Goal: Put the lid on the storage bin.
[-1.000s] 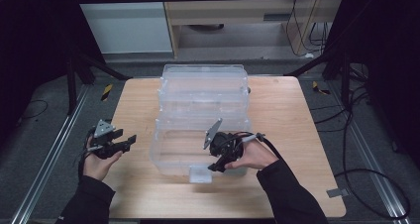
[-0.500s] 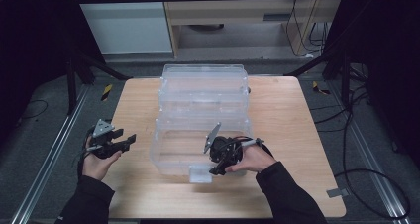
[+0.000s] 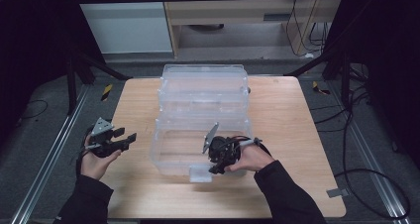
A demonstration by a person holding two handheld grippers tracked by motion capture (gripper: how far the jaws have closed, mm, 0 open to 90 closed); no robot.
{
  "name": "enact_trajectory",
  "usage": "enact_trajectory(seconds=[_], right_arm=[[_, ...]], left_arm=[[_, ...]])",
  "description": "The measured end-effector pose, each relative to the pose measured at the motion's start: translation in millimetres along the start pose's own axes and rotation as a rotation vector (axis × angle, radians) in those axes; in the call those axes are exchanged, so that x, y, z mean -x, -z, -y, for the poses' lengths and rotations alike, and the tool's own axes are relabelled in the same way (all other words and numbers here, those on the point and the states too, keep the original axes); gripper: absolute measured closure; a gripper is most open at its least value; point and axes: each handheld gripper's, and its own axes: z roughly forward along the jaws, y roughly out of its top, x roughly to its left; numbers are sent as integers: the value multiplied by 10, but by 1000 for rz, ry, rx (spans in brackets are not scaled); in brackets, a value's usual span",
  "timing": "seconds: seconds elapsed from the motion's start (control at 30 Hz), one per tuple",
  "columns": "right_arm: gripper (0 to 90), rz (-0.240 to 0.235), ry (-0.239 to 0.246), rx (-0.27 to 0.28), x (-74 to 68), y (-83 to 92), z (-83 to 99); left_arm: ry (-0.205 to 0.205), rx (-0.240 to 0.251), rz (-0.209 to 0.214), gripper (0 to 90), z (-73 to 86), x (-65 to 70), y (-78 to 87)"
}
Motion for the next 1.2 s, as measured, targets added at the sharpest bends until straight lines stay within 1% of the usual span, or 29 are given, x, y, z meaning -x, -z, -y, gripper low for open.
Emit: enact_trajectory(seconds=[0.17,0.2,0.23,0.33,0.4,0.53,0.63,0.67,0.8,0.93,0.97,1.0,1.03,1.13,1.2], right_arm=[[624,-10,-2,-5,10,1,-9],[640,-13,-1,-4,12,1,-10],[676,-23,-1,-3,12,2,-11],[704,-33,4,-7,5,3,-13],[704,-36,4,-6,8,2,-14],[705,-34,5,-6,8,0,-16],[705,-31,-4,-13,-5,5,-17],[706,-26,2,-9,-8,3,-17],[707,-17,11,-5,-18,3,-12],[708,-13,13,-5,-27,4,-11],[708,-14,17,-5,-28,5,-8],[708,-11,18,-3,-30,5,-5],[708,-11,18,-3,-30,5,-5],[709,-11,20,-2,-30,5,-4],[709,-9,21,-2,-32,5,-5]], left_arm=[[-7,13,15,446,-69,13,55],[-11,13,20,447,-85,16,71],[-10,15,25,448,-100,22,85],[-16,24,39,449,-151,35,136],[-30,35,48,449,-207,49,188],[-44,46,53,446,-269,68,221],[-53,58,67,441,-333,91,240],[-57,63,73,440,-354,102,243],[-91,75,90,431,-458,154,261],[-136,80,113,424,-574,201,271],[-154,80,120,422,-605,213,272],[-205,71,132,414,-671,244,273],[-205,71,132,411,-671,244,273],[-273,59,147,410,-775,298,274],[-294,60,162,411,-842,333,272]])
